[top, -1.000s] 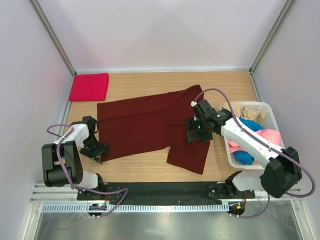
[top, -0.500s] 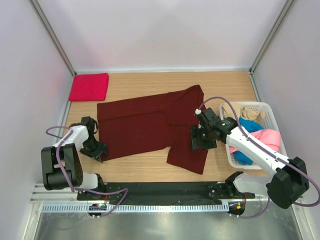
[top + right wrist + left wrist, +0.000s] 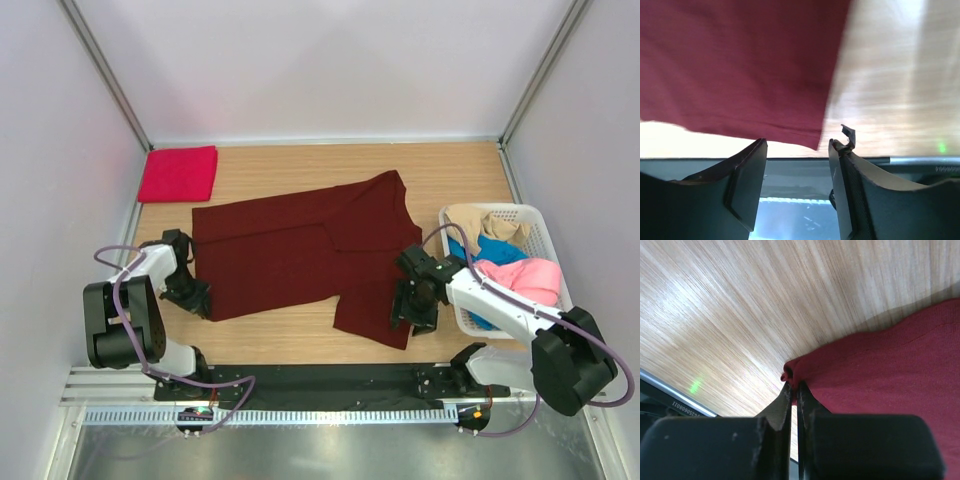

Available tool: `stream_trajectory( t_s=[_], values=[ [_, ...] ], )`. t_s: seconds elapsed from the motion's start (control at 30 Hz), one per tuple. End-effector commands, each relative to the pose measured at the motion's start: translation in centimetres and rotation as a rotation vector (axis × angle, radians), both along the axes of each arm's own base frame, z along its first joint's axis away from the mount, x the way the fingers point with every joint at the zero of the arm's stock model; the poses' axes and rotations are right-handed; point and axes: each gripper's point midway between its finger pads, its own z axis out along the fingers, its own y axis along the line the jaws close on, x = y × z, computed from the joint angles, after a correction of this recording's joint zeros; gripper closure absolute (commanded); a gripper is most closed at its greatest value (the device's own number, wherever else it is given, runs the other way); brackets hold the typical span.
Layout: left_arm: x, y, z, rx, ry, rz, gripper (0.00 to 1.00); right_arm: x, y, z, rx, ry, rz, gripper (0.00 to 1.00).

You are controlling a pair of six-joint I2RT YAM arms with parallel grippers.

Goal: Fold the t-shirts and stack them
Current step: Fold the tshirt

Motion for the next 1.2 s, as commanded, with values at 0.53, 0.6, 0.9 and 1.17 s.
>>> stream_trajectory(
  t_s=[0.53, 0.6, 0.9, 1.17],
  values=[
    [1.4, 2.2, -0.2, 0.090, -0.037, -0.043, 1.00, -1.1, -0.7, -3.9, -0.005, -0.019, -0.241, 0.49],
    [1.5, 2.2, -0.1, 0.088, -0.039, -0.047, 1.00, 0.5, -0.9, -2.8, -0.020, -0.097, -0.221, 0.49],
    [1.7, 2.2, -0.1, 0.087, -0.040, -0.053, 1.00, 3.3, -0.8, -2.4, -0.092, -0.134, -0.149, 0.47],
    [1.7, 2.3, -0.1, 0.084, -0.035, -0.052, 1.00, 2.7, -1.5, -3.4, -0.117, -0.112, -0.155, 0.63]
  ],
)
